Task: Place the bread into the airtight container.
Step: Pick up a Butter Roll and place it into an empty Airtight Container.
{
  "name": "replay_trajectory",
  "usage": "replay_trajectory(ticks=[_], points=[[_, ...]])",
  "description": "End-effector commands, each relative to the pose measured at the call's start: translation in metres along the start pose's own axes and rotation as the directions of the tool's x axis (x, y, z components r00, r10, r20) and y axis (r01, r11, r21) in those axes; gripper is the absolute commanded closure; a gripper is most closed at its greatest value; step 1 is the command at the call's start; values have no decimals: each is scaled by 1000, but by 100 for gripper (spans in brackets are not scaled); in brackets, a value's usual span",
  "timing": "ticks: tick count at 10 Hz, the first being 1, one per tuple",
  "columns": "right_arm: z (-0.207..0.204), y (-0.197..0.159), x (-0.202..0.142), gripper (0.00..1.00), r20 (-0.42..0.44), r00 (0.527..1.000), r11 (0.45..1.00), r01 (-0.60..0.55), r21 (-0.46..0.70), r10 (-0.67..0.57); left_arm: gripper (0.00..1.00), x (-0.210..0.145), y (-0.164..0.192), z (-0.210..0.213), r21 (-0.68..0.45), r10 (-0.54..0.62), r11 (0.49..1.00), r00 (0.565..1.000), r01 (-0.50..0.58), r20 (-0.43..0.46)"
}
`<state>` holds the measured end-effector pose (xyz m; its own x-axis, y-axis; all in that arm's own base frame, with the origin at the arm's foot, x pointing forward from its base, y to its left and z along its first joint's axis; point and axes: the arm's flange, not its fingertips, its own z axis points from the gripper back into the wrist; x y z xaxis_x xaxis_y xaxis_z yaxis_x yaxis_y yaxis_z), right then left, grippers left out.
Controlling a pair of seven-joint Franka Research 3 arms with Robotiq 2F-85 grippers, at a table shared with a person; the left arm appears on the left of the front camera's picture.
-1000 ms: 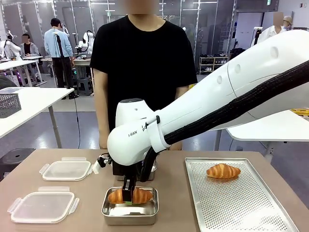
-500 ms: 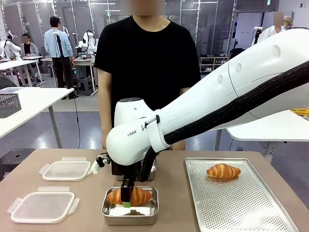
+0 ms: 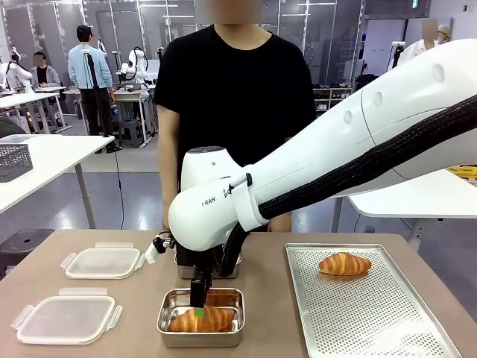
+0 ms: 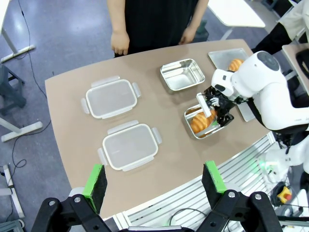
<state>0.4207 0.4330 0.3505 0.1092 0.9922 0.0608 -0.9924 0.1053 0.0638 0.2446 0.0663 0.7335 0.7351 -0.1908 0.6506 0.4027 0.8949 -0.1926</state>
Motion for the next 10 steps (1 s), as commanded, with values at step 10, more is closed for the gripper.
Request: replay_trajectory(ticks=[10], points=[[-2,1,2,0,-1,1000,1000,-3,3,3,0,1,0,2,2,-11,1000,1000,11,-1]])
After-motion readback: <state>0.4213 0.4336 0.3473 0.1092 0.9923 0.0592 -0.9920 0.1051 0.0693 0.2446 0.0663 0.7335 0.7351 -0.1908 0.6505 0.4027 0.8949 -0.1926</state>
